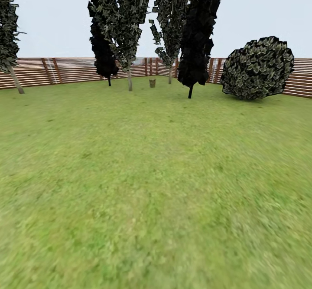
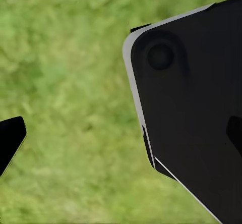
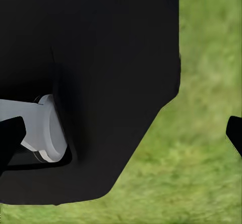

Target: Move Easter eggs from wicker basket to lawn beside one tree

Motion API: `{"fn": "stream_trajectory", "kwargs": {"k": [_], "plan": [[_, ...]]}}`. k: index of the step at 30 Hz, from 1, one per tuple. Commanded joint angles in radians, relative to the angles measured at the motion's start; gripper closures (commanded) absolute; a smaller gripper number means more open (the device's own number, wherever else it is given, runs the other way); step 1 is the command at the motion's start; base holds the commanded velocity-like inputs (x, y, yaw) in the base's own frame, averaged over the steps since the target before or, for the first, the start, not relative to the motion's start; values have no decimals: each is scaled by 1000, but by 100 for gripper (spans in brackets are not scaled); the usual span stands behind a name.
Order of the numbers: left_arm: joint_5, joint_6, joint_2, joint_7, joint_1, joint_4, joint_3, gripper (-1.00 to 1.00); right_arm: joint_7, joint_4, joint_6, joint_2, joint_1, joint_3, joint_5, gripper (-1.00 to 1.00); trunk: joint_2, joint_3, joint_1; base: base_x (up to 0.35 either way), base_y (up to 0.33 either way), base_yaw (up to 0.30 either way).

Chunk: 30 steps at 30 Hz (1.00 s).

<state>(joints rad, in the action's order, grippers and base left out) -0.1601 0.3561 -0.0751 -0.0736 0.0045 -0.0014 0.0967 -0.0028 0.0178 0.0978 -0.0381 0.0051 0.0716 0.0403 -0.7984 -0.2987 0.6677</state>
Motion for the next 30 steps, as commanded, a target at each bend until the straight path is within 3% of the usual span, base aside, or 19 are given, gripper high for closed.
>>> {"fn": "stream_trajectory", "kwargs": {"k": [1,30], "plan": [[-7,3,0,-8,0,0,8,-100,0,2,7,0,0,7,4,-100,-1,-1,1,340,0,0],[-6,3,0,-8,0,0,8,-100,0,2,7,0,0,7,4,-100,-1,-1,1,340,0,0]]}}
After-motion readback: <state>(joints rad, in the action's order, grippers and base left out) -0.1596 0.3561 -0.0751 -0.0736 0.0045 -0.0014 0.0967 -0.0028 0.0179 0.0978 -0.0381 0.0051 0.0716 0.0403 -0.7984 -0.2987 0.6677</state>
